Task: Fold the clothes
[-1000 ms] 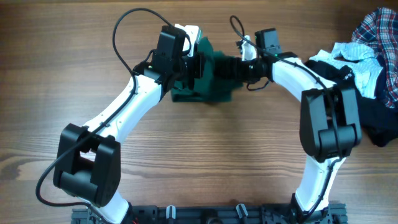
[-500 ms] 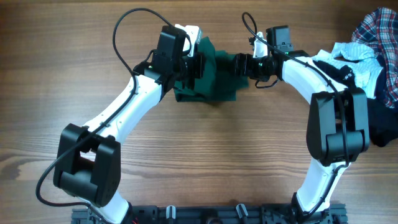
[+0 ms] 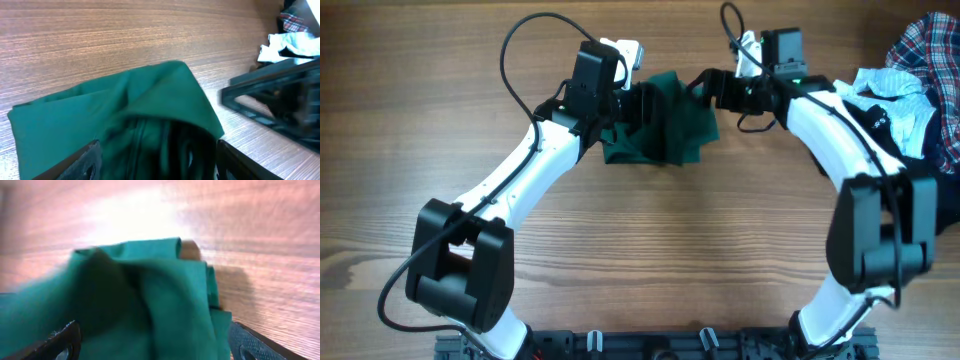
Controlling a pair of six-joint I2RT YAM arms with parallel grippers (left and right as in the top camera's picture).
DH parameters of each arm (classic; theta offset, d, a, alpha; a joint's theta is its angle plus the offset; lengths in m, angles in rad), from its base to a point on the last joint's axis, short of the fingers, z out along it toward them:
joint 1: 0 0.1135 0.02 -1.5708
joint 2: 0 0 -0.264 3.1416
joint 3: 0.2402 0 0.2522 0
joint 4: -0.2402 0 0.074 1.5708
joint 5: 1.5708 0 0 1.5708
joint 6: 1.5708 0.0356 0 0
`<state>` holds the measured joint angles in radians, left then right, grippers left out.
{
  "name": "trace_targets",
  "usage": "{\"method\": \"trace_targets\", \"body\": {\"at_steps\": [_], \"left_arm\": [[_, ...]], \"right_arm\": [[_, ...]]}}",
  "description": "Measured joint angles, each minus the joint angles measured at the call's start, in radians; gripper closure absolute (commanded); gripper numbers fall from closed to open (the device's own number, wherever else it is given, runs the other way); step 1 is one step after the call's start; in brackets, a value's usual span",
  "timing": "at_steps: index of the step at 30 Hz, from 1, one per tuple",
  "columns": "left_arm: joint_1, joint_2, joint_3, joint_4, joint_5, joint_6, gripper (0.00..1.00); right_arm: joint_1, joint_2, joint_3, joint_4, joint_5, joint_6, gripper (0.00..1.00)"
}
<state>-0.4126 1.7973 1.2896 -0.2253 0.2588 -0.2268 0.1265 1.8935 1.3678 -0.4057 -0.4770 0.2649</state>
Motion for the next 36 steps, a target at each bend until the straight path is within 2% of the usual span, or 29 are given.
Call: {"method": "trace_targets", "body": {"at_steps": [6,10,12,14,17,21,24,26,30,36], "left_arm": [[-0.002,0.0,0.0,0.005,0.0,0.0,0.26],[-0.015,0.0,0.0,0.053,0.0,0.0,0.25],[-0.027,0.0,0.0,0.078,0.0,0.0,0.26],[-0.034,0.0,0.0,0.074,0.0,0.0,0.3],[-0.029,0.004,0.001,0.027,0.0,0.0,0.4],[-0.009,0.009,0.002,-0.039,-0.001,0.002,0.64],[0.011,0.01,0.002,-0.064,-0.011,0.007,0.78],[0.022,0.01,0.002,-0.068,-0.025,0.005,0.84],[0.035,0.011,0.002,-0.063,-0.036,0.005,0.93],[0.035,0.066,0.002,0.039,-0.038,0.007,0.96]], "right_arm": [[-0.068,-0.089,0.0,0.0,0.0,0.0,0.08],[-0.089,-0.112,0.002,-0.014,-0.001,-0.001,0.18],[-0.081,-0.113,0.002,-0.033,-0.01,-0.008,0.29],[-0.066,-0.113,0.002,-0.061,-0.016,-0.03,0.41],[-0.04,-0.113,0.002,-0.088,-0.017,-0.046,0.51],[0.005,-0.113,0.002,-0.107,-0.008,-0.068,0.68],[0.039,-0.11,0.002,-0.09,0.0,-0.079,0.84],[0.055,-0.097,0.002,-0.067,0.001,-0.079,0.92],[0.063,-0.025,0.003,-0.014,0.005,-0.068,0.95],[0.063,0.085,0.003,0.031,0.008,-0.057,0.96]]}}
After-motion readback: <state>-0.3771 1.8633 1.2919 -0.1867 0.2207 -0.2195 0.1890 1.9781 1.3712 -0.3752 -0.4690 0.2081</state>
